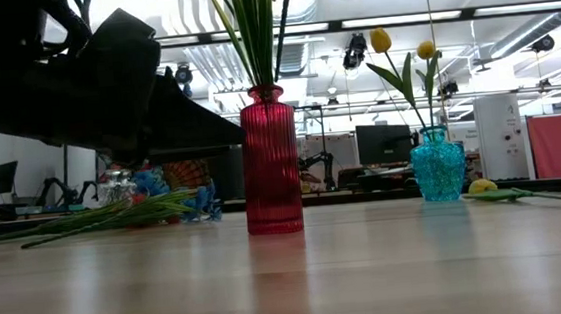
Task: Sort flowers into vase by color
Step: Put the right red flowers into the red vase
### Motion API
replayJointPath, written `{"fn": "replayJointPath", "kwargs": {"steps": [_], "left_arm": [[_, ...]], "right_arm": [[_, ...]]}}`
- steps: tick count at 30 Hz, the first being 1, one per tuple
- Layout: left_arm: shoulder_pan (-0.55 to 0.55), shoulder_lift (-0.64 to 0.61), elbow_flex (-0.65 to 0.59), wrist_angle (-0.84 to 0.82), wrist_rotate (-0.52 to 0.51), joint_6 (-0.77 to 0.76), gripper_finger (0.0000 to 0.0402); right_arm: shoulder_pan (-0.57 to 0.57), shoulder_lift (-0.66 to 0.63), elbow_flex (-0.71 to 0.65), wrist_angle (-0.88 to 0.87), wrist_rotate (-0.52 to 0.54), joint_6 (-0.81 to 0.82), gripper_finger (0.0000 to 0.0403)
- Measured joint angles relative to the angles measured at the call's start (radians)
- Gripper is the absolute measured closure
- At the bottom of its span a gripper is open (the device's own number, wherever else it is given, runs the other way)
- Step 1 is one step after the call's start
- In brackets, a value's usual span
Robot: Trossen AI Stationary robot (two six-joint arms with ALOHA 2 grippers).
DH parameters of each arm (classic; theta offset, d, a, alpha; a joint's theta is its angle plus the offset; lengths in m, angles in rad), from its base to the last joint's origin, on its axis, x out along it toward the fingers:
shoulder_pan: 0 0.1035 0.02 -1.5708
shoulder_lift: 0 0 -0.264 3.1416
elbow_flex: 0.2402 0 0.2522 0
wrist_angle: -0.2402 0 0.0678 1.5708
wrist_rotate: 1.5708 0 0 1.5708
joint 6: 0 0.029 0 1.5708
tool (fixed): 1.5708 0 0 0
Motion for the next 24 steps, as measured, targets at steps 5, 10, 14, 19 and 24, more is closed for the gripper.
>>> {"fn": "replayJointPath", "kwargs": {"steps": [5,10,14,19,24], "left_arm": [[0.002,0.000,0.000,0.000,0.003,-0.016,0.0131],[0.002,0.000,0.007,-0.007,0.013,-0.024,0.0105],[0.003,0.000,0.007,-0.008,0.003,-0.015,0.0089],[0.006,0.051,0.031,0.044,0.002,0.024,0.0084],[0.006,0.110,0.050,0.114,-0.024,0.074,0.0084]], "right_arm": [[0.000,0.000,0.000,0.000,0.000,0.000,0.0360],[0.000,0.000,0.000,-0.001,0.000,0.000,0.0360],[0.000,0.000,0.000,-0.001,0.000,-0.006,0.0360],[0.000,0.000,0.000,-0.004,0.000,-0.013,0.0360],[0.000,0.000,0.000,-0.009,0.000,-0.017,0.0360]]}}
